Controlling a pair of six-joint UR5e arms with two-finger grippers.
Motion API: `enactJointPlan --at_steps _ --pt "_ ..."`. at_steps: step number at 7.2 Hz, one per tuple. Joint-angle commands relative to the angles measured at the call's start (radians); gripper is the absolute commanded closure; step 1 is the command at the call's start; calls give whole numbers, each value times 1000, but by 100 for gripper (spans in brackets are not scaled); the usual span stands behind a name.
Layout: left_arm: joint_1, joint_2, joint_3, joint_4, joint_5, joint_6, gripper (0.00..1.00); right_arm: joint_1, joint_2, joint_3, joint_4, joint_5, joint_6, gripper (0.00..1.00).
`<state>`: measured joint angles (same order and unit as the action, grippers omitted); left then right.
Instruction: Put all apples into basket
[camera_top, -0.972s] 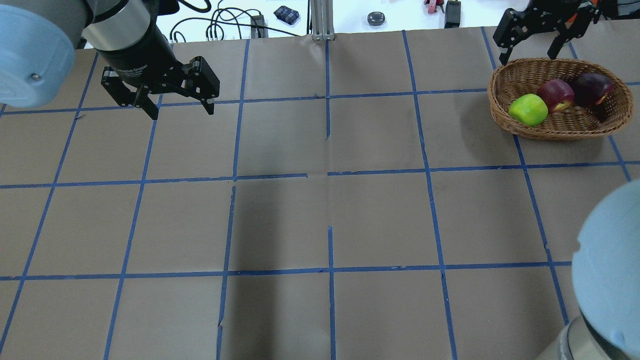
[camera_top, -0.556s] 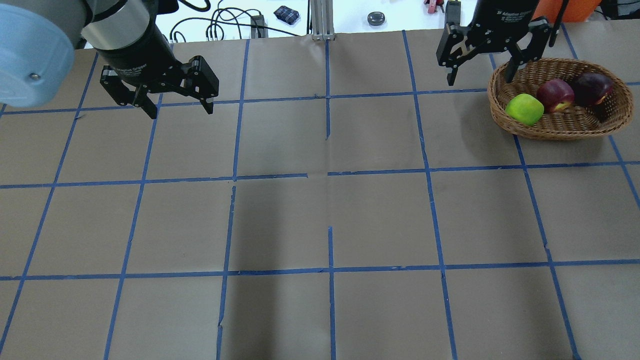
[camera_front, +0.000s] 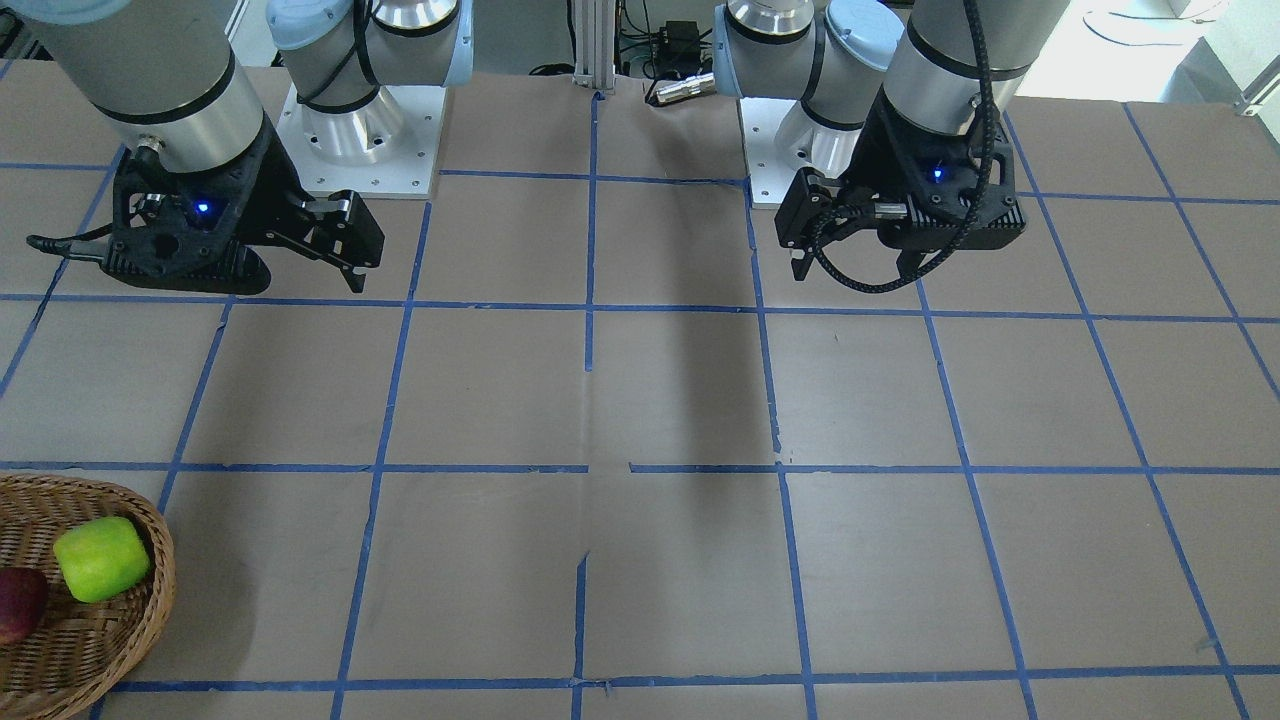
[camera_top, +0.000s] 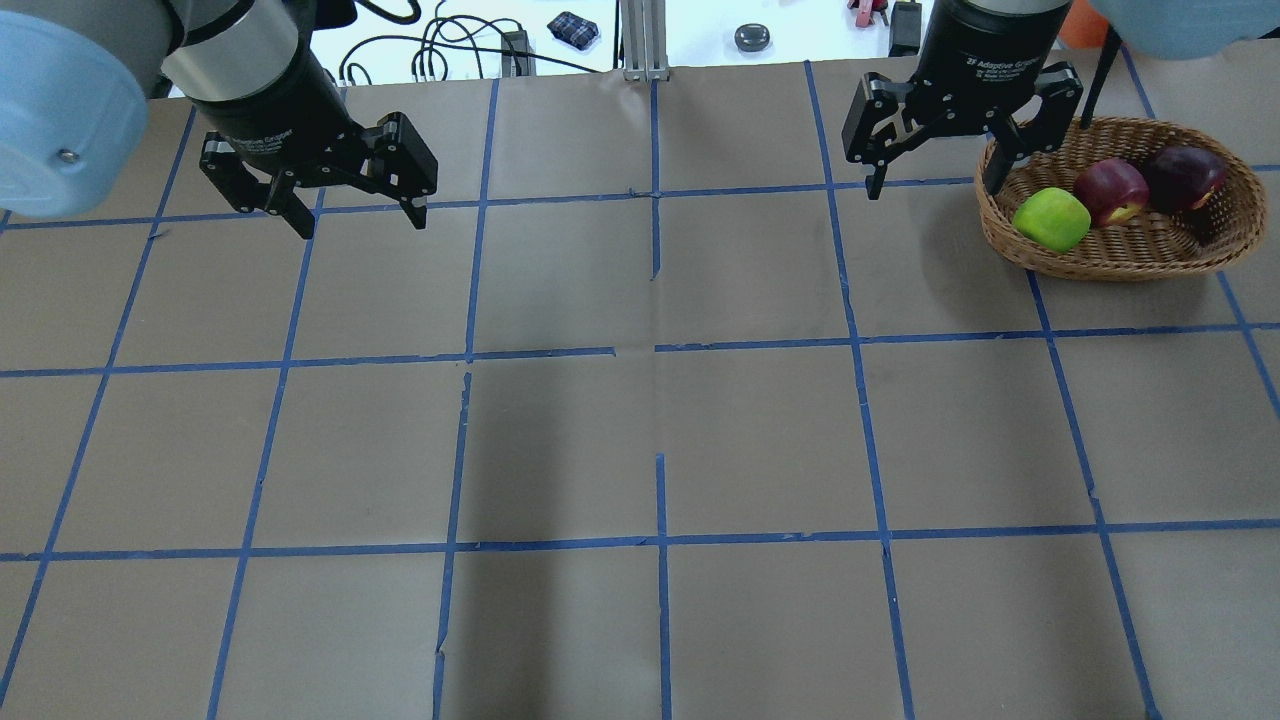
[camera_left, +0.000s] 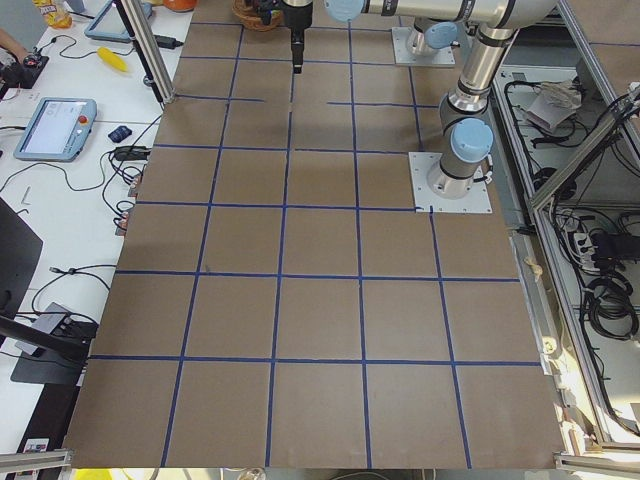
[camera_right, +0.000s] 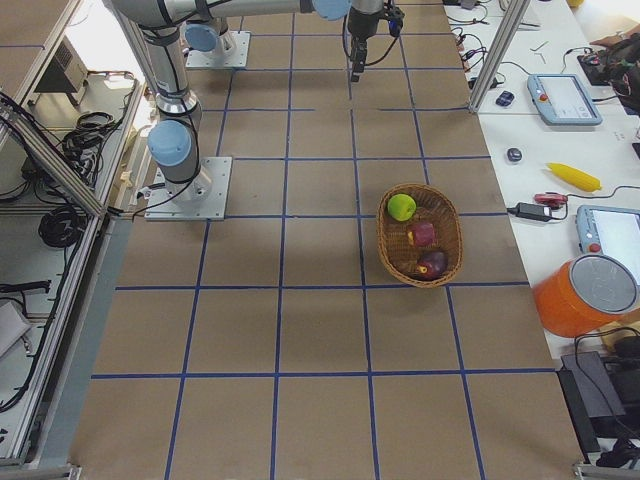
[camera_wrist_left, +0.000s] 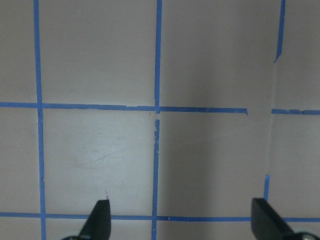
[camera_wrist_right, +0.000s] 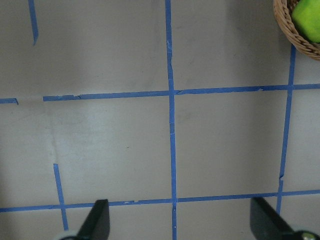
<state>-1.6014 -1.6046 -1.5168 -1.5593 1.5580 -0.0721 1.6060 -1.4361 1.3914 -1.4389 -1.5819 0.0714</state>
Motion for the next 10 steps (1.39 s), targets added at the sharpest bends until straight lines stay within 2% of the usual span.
enactJointPlan --at_steps 1,7,10 --pt "0 -1 0 2 1 0 0 -14 -7 9 6 37 -2 0" --pt "0 -1 0 4 -3 0 0 -17 -50 35 14 31 -4 0" --pt "0 -1 1 4 -4 0 0 -15 -70 81 11 34 2 0"
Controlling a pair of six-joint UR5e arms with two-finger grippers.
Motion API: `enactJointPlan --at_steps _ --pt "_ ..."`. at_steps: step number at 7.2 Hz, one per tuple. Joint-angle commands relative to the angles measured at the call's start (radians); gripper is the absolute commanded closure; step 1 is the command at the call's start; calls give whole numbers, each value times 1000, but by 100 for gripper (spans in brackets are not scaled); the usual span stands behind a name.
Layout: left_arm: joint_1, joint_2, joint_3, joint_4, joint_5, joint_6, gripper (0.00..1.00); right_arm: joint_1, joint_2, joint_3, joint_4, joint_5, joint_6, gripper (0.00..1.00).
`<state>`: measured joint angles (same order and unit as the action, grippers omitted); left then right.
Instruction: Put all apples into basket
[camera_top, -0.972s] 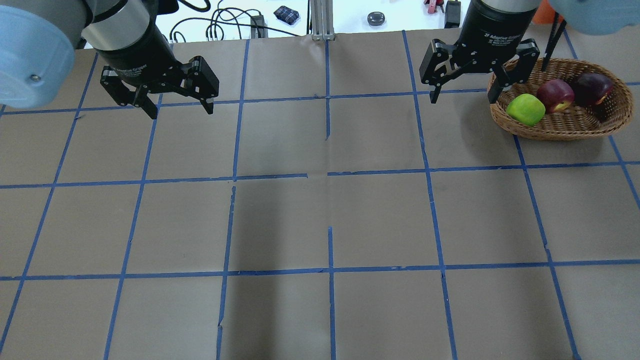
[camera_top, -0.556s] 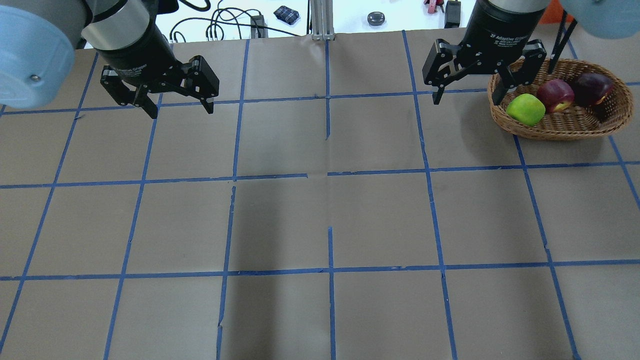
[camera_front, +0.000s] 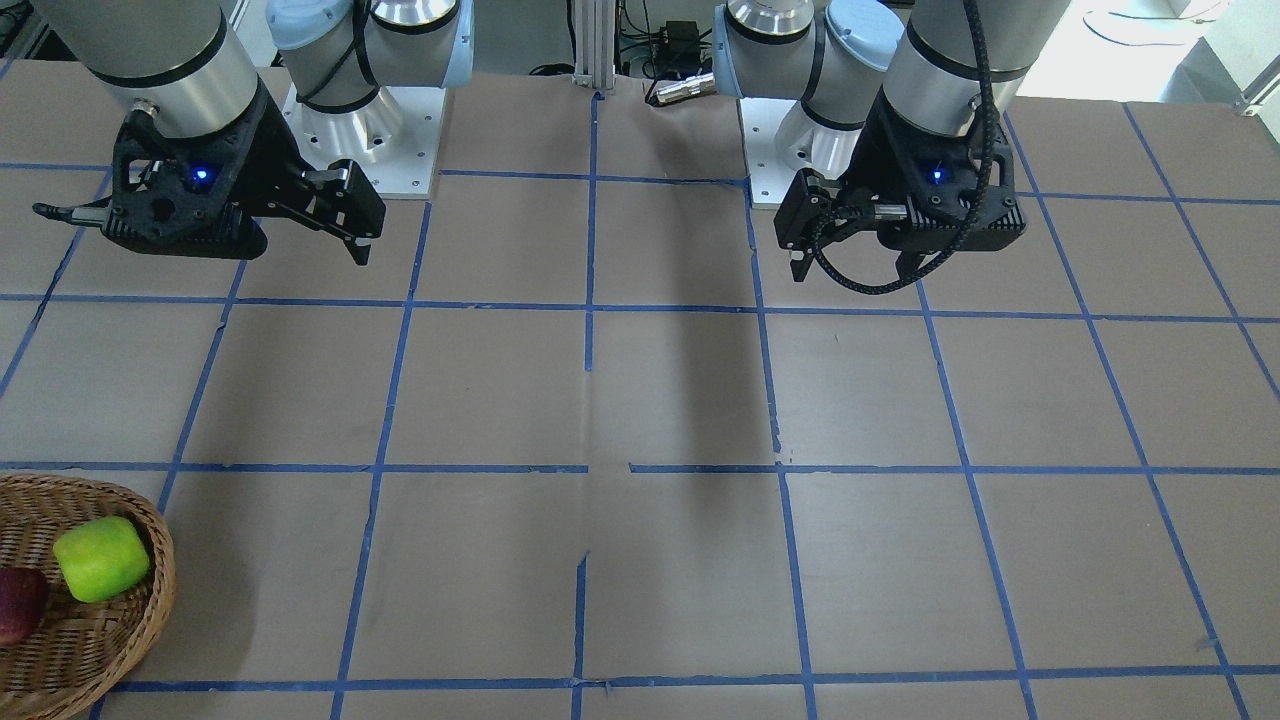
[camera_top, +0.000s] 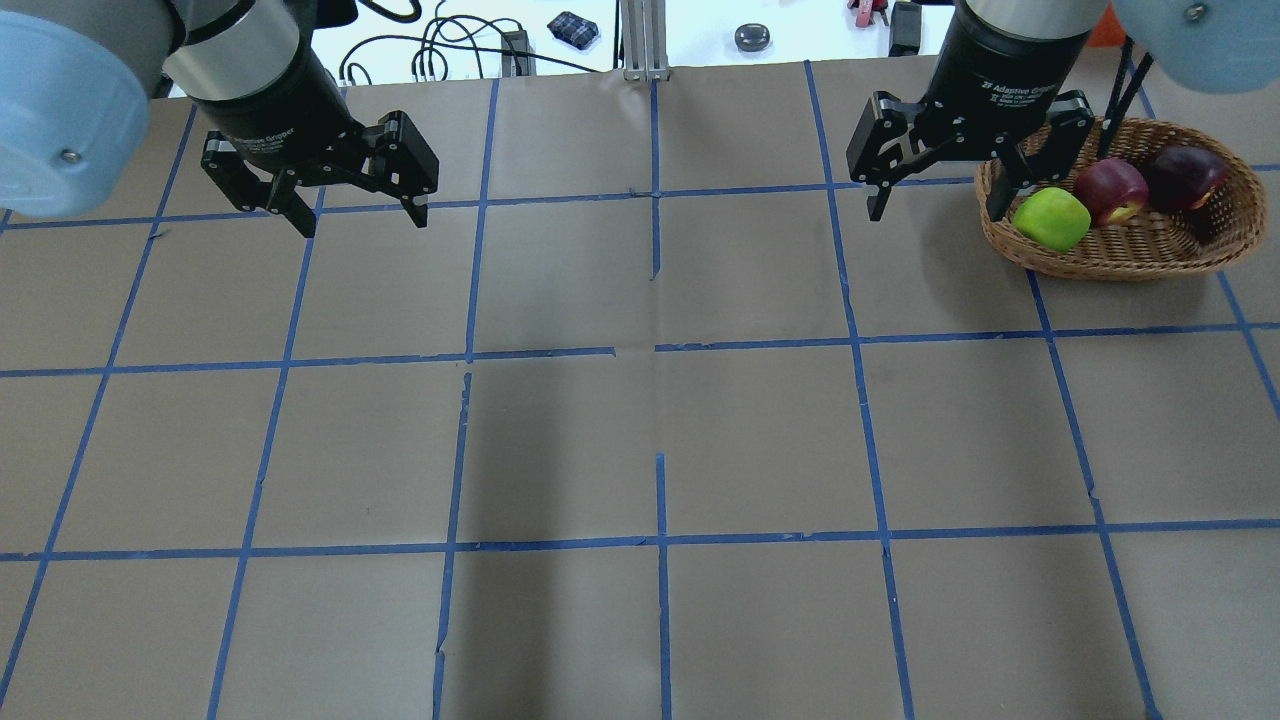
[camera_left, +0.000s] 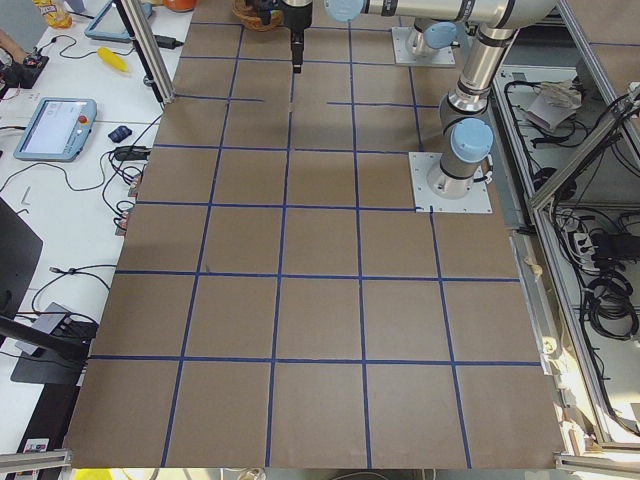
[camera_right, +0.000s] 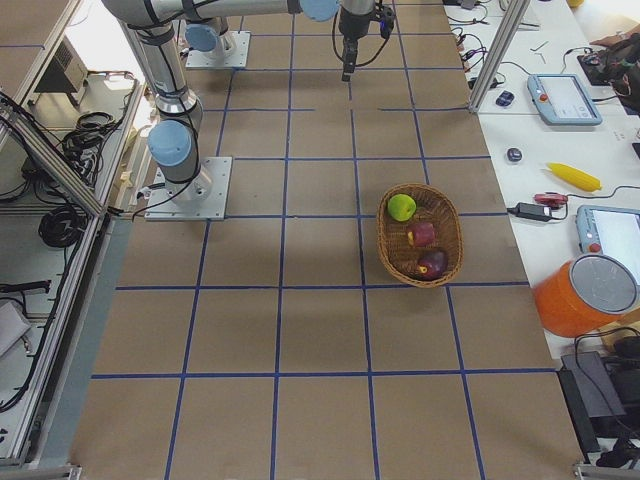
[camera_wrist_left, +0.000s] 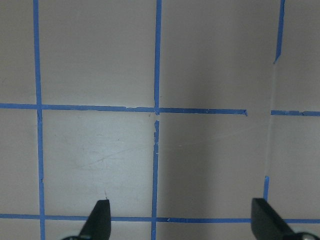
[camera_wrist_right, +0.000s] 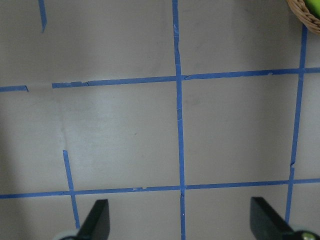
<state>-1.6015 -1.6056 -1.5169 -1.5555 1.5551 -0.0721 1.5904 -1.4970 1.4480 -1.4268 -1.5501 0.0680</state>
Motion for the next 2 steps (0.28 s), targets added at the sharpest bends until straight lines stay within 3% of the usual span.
enactJointPlan --at_steps 1,2 --pt "0 -2 3 2 -1 0 0 -1 -15 40 -13 2 4 0" --pt "0 -2 1 0 -1 0 0 -1 -29 45 -6 1 1 0"
